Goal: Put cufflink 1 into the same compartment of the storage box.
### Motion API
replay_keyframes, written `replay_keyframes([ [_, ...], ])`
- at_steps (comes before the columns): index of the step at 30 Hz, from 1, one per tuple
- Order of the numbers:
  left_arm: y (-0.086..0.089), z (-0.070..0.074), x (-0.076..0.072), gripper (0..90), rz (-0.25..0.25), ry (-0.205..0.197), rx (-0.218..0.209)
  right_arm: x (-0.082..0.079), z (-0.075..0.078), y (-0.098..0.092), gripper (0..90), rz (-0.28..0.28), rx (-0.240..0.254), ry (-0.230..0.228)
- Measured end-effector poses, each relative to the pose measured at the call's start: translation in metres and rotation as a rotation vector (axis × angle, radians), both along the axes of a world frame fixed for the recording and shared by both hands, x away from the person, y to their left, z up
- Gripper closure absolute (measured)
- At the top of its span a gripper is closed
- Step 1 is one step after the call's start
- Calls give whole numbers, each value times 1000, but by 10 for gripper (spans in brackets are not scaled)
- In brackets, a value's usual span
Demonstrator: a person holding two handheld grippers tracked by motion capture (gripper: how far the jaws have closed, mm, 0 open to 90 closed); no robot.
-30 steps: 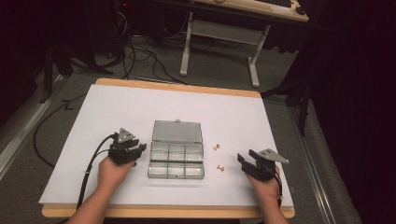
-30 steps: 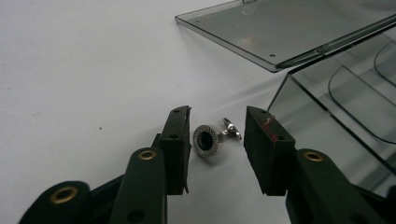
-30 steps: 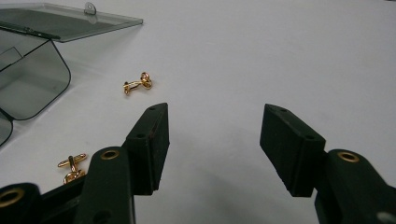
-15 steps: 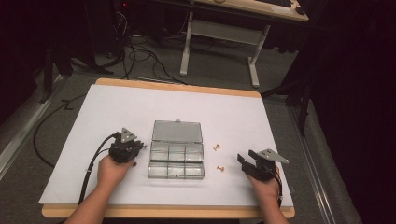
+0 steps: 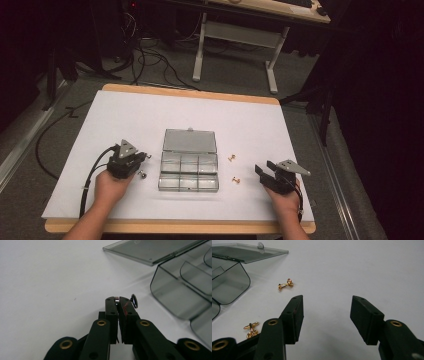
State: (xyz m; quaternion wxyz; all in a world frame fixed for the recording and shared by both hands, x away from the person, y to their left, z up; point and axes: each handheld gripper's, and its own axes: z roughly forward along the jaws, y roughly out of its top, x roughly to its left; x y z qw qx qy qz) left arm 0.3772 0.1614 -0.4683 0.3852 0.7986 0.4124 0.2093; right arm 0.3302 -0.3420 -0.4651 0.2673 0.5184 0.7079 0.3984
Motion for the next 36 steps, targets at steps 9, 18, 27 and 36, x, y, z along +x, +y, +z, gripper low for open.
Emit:
replay_keyframes([
  [9,42,-9,-50,867,34,13,-4,-1,0,0,452,-5,-12,4],
  [18,41,-14,-58,863,33,12,22,-1,2,0,454,-4,-24,-8],
  [27,36,-12,-61,791,26,16,22,-3,3,-5,456,-15,-8,-14],
  [36,40,-4,-66,664,47,-8,-13,-2,1,-2,457,-8,-9,1],
])
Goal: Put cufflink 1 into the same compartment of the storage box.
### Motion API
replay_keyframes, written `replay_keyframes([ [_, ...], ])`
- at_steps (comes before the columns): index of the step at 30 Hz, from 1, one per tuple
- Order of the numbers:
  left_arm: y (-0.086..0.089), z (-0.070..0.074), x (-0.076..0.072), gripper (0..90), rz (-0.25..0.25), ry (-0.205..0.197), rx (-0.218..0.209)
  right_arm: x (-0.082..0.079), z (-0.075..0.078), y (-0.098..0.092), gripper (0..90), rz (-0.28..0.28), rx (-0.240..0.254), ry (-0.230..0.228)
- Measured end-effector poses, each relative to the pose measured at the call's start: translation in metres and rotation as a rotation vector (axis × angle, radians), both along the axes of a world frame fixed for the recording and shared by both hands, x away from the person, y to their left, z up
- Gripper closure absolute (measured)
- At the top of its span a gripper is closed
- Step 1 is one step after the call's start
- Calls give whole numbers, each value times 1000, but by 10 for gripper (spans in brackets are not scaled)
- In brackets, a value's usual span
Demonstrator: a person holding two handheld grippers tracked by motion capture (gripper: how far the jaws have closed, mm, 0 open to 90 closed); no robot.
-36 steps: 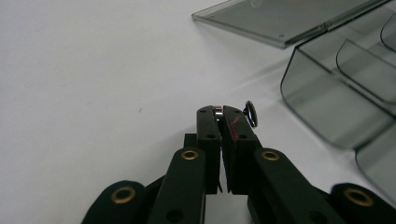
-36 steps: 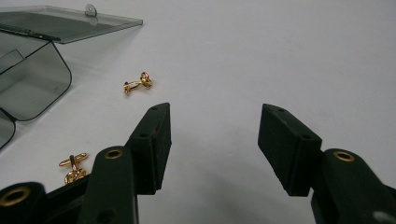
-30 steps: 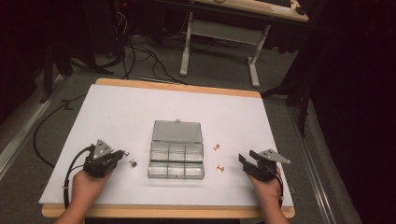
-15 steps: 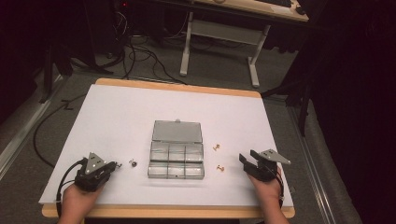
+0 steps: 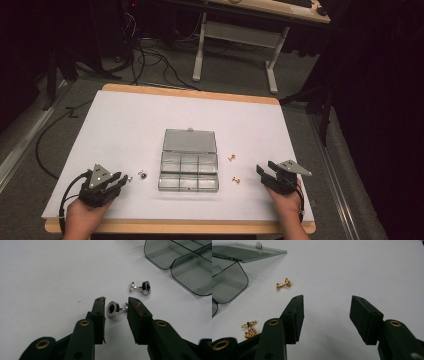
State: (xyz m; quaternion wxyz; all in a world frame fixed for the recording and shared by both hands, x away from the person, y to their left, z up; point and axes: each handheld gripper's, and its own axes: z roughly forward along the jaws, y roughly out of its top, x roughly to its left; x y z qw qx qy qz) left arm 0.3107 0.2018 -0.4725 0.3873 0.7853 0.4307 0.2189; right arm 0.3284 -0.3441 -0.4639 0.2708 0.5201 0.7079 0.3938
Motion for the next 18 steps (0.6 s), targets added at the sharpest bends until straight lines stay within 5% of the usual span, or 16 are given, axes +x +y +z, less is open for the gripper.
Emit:
replay_keyframes([
  [8,2,4,8,491,23,53,48,1,-1,-2,458,7,2,3],
  [14,6,10,20,427,11,173,2,1,0,-2,461,19,4,-5],
  [18,5,14,26,441,1,221,36,1,0,-2,461,29,4,2],
])
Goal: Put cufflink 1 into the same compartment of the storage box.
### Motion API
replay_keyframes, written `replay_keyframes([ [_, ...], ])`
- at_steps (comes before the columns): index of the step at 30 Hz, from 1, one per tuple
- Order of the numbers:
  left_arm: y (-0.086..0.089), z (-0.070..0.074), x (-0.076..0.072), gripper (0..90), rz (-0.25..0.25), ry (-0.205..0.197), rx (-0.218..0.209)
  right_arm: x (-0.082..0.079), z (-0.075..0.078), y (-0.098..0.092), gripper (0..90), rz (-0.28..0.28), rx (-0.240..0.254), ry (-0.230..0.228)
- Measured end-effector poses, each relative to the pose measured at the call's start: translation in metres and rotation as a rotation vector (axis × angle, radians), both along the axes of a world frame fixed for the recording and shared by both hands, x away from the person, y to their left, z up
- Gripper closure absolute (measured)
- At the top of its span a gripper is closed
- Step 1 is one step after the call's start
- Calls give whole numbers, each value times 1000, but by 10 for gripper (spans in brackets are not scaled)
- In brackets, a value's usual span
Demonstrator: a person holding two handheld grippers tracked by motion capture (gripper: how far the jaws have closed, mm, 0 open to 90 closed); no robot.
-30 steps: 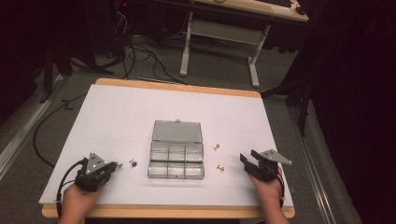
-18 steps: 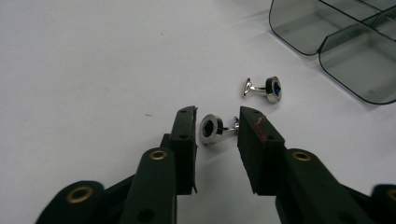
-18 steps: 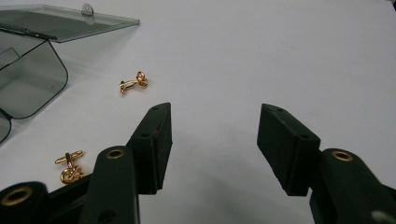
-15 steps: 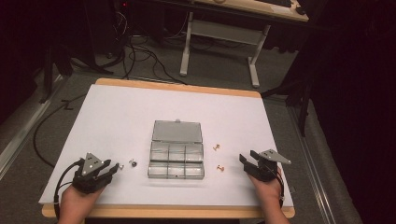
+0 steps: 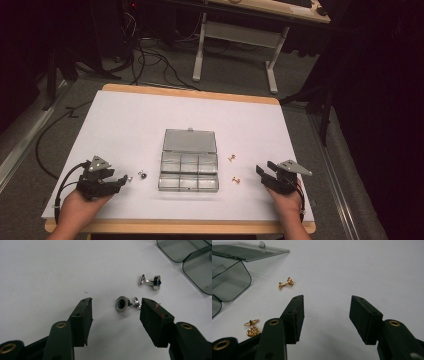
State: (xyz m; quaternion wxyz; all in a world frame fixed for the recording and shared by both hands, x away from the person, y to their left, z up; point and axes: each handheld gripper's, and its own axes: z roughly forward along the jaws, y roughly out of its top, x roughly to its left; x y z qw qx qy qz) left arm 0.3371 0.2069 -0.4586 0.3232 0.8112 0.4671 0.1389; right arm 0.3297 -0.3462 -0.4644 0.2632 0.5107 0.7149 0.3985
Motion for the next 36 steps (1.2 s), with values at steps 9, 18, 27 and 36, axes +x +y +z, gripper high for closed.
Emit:
replay_keyframes([
  [9,3,11,10,439,41,79,27,-2,0,1,451,23,20,5],
  [18,0,21,12,442,83,165,77,2,-2,-3,447,35,41,10],
  [27,-10,25,20,444,17,257,128,2,-4,-5,447,44,67,21],
  [36,-25,25,28,426,-15,296,193,2,-2,-3,449,52,60,11],
])
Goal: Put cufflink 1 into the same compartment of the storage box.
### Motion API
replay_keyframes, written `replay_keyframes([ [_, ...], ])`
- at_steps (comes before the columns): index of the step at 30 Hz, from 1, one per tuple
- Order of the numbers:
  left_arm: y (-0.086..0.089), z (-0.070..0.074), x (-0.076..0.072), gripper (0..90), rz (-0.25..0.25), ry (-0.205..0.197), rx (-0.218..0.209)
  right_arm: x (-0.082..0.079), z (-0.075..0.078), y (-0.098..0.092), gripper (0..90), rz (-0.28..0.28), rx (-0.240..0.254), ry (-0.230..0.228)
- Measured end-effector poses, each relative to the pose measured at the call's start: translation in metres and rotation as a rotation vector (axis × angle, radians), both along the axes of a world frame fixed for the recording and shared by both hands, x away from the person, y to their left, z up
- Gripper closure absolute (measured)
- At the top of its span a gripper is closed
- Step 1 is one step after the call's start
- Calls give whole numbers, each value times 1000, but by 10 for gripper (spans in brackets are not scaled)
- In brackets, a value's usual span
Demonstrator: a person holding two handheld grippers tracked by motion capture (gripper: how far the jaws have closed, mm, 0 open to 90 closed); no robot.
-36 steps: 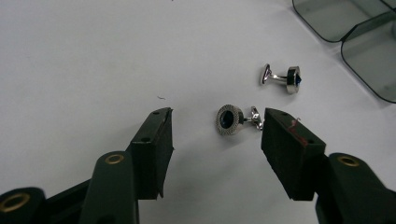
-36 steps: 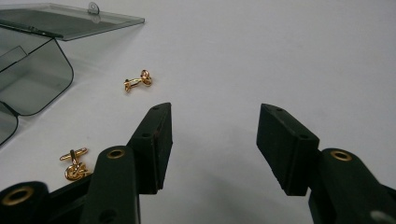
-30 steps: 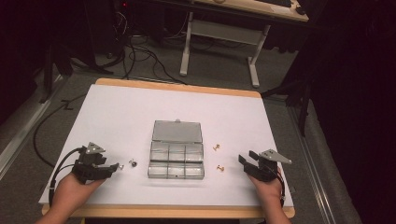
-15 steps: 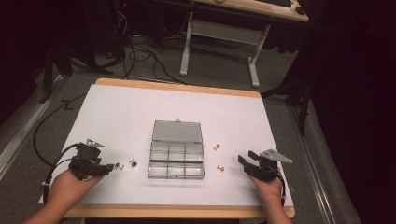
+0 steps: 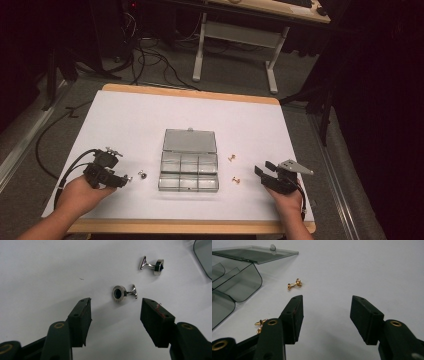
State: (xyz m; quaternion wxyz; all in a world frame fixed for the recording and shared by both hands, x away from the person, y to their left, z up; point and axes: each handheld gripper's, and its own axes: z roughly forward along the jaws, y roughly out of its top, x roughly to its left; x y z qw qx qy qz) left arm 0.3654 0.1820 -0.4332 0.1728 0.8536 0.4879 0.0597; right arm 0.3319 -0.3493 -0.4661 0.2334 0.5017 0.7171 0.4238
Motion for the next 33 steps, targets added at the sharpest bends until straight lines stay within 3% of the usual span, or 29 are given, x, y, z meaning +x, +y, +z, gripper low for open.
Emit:
replay_keyframes([
  [4,-4,-1,6,463,-7,9,18,0,0,0,449,-5,2,8],
  [10,-11,1,15,601,-20,40,-11,-1,0,-1,449,-3,2,1],
  [15,-18,0,20,667,-35,45,13,-1,1,-1,450,2,-2,-1],
  [18,-21,-3,22,702,-46,51,57,-2,2,0,450,1,3,-7],
  [21,-23,-6,22,742,-47,61,76,-2,2,0,450,0,5,-7],
  [33,-10,-1,22,856,-51,39,70,-1,1,0,453,1,-4,0],
])
